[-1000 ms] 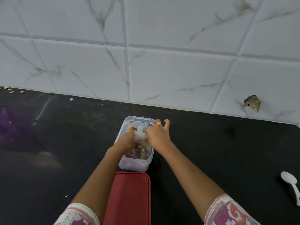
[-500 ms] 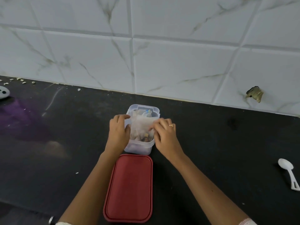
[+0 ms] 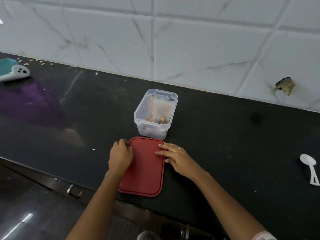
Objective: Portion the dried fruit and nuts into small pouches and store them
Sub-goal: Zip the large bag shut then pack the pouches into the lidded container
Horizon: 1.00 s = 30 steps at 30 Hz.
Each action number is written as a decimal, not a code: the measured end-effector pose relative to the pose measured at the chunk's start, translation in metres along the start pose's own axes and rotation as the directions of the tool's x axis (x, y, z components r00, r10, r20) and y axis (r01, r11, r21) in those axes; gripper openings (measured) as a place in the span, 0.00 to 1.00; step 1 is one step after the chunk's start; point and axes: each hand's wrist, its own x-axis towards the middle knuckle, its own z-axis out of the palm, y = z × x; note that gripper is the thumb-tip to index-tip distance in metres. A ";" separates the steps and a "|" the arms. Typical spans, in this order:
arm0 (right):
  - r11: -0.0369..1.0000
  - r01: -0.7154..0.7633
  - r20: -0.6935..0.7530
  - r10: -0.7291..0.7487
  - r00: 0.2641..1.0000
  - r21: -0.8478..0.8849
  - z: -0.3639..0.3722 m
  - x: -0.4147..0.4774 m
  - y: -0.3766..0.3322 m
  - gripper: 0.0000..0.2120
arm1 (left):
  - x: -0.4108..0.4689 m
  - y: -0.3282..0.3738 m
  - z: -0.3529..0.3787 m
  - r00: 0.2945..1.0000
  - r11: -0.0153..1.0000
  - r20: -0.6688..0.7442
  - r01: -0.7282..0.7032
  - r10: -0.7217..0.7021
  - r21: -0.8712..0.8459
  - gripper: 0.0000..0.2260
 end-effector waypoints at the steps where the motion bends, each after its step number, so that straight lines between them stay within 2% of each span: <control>1: 1.000 -0.011 0.020 0.011 1.000 0.004 0.000 0.000 0.001 0.20 | 0.000 0.001 -0.002 1.000 1.000 0.009 -0.007 0.007 0.003 0.12; 4: 0.999 -0.017 -0.017 0.017 1.000 0.038 0.002 -0.005 0.005 0.19 | 0.005 -0.003 -0.013 0.999 0.998 0.044 0.013 -0.010 -0.066 0.13; 7: 0.971 0.001 -0.178 0.042 0.983 0.239 0.006 -0.011 0.002 0.18 | 0.013 -0.003 -0.032 0.990 0.930 0.120 0.116 -0.078 -0.350 0.13; 10: 0.911 0.022 -0.334 0.129 0.934 0.413 0.000 -0.011 -0.007 0.15 | 0.023 0.010 -0.054 0.983 0.825 0.178 0.131 -0.038 -0.550 0.21; 12: 0.872 0.010 -0.385 0.206 0.900 0.490 -0.006 -0.007 -0.016 0.13 | 0.026 0.021 -0.063 0.992 0.781 0.129 0.092 -0.014 -0.618 0.25; 14: 0.799 0.004 -0.398 0.295 0.869 0.602 -0.015 0.001 -0.028 0.11 | 0.029 0.033 -0.066 0.996 0.735 0.066 0.083 -0.052 -0.673 0.28; 16: 0.737 0.010 -0.409 0.363 0.837 0.675 -0.025 0.009 -0.038 0.10 | 0.028 0.049 -0.064 0.997 0.755 0.007 0.067 -0.082 -0.652 0.28; 18: 0.712 0.016 -0.438 0.414 0.798 0.702 -0.036 0.020 -0.044 0.12 | 0.025 0.064 -0.059 0.995 0.799 -0.067 0.018 -0.073 -0.601 0.22; 21: 0.724 -0.030 -0.473 0.481 0.738 0.689 -0.050 0.038 -0.046 0.13 | 0.023 0.078 -0.051 0.977 0.875 -0.206 -0.137 0.044 -0.465 0.14; 23: 0.731 -0.083 -0.474 0.519 0.711 0.677 -0.057 0.048 -0.044 0.13 | 0.031 0.081 -0.045 0.955 0.910 -0.277 -0.203 0.104 -0.361 0.13; 26: 0.721 -0.190 -0.448 0.591 0.671 0.666 -0.064 0.063 -0.039 0.15 | 0.048 0.087 -0.038 0.939 0.939 -0.302 -0.241 0.162 -0.246 0.13; 30: 0.704 -0.310 -0.400 0.649 0.647 0.639 -0.074 0.078 -0.032 0.17 | 0.065 0.091 -0.029 0.949 0.951 -0.275 -0.218 0.154 -0.220 0.14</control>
